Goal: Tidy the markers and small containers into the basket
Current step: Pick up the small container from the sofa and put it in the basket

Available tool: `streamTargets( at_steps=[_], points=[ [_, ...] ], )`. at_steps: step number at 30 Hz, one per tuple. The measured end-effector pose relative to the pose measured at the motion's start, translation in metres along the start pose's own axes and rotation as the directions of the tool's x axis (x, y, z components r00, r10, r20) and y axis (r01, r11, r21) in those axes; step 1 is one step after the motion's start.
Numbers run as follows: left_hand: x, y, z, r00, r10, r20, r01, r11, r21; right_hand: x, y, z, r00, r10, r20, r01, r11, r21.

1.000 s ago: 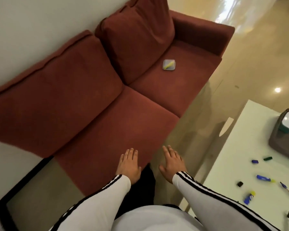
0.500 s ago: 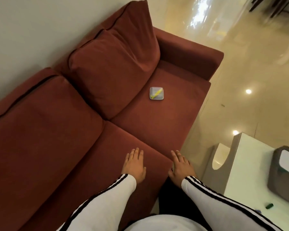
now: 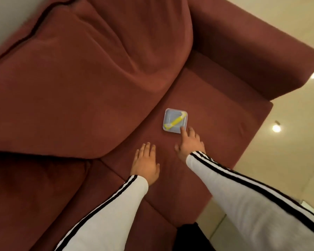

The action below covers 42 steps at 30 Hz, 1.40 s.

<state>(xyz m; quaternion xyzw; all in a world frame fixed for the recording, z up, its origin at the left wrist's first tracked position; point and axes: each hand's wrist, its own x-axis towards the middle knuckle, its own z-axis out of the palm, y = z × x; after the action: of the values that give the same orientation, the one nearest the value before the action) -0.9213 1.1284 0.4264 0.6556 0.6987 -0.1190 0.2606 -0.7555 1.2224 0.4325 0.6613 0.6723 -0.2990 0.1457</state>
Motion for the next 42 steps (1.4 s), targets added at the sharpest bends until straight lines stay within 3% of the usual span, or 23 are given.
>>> streamTargets(
  at_steps=[6,10,13,17,21,31,37,42],
  points=[
    [0.100,-0.022,0.018,0.998,-0.007,0.061,0.001,0.995,0.096,0.144,-0.044,0.002,0.984,0.178,0.005,-0.178,0.984,-0.004],
    [0.130,-0.035,0.048,0.987,-0.025,0.160,-0.007,0.981,0.196,0.191,-0.053,0.014,0.928,0.365,0.076,-0.367,0.930,0.016],
    [0.134,-0.034,0.067,0.986,-0.051,0.160,0.015,0.975,0.221,0.206,-0.060,0.027,0.886,0.453,0.101,-0.458,0.888,0.039],
    [0.135,-0.033,0.071,0.989,-0.057,0.138,0.024,0.973,0.231,0.207,-0.068,0.031,0.882,0.470,0.037,-0.471,0.882,0.026],
    [0.127,-0.038,0.059,0.989,-0.038,0.142,0.008,0.979,0.206,0.186,-0.058,0.016,0.928,0.371,-0.036,-0.366,0.926,0.094],
    [-0.009,-0.028,0.011,1.000,-0.001,0.017,-0.002,0.988,0.156,0.000,-0.028,-0.001,0.931,0.262,-0.255,-0.172,0.929,0.326],
    [-0.183,-0.014,-0.002,0.992,0.122,-0.046,-0.114,0.984,0.138,-0.224,-0.014,0.036,0.886,0.303,-0.350,-0.109,0.871,0.480],
    [-0.318,-0.012,0.037,0.966,0.250,-0.061,-0.237,0.956,0.171,-0.388,0.005,0.112,0.848,0.382,-0.366,-0.127,0.818,0.560]
  ],
)
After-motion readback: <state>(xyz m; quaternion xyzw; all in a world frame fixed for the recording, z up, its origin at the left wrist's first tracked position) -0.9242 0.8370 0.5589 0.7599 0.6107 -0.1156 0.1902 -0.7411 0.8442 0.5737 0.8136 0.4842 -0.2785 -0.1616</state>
